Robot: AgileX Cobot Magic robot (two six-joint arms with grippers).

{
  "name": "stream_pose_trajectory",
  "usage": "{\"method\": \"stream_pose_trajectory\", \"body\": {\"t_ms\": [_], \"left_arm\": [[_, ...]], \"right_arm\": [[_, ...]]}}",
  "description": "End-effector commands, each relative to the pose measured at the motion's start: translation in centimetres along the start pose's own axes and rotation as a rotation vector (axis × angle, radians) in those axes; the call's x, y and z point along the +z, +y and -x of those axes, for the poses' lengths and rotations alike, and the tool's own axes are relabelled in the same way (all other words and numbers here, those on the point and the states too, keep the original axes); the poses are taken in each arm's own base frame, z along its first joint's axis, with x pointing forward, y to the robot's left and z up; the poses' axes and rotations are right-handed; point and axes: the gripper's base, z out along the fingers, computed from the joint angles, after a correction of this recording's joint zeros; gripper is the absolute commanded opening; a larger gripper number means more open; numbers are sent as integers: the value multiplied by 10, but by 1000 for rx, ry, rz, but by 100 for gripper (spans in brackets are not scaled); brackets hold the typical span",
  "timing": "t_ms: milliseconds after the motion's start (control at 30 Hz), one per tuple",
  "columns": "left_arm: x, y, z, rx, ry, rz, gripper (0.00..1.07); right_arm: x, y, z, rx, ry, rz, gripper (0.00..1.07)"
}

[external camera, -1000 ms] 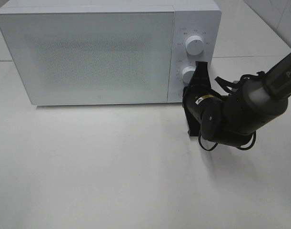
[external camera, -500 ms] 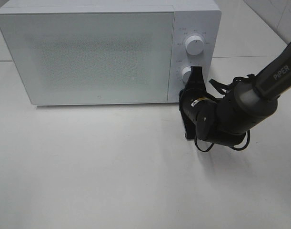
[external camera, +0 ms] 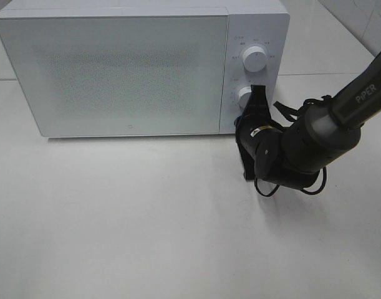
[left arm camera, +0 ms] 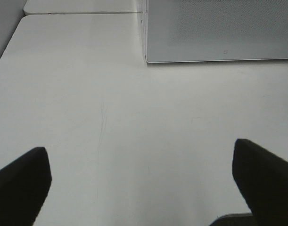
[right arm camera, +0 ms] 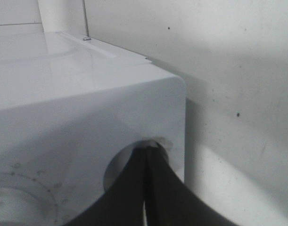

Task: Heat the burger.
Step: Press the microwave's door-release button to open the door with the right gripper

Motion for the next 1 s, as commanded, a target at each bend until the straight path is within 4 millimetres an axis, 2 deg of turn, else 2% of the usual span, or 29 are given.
{"method": "stream_pose_trajectory", "body": {"t_ms": [33,233,433,767,1000], "left_arm": [[-1,0,1,-6,-19,1,99],[-1,0,1,-6,-19,1,99],[-1,0,1,-6,-19,1,99],[-1,0,1,-6,-19,1,99],[-1,0,1,-6,-19,1,99]], "right_arm": [[9,41,2,29,-52,240,0],[17,52,-2,42,-61,317,0],[25,54,-7,75,-56,340,0],[27,48,-9,46,-41,291,0],[23,36,-7,23,-21,219,0]]}}
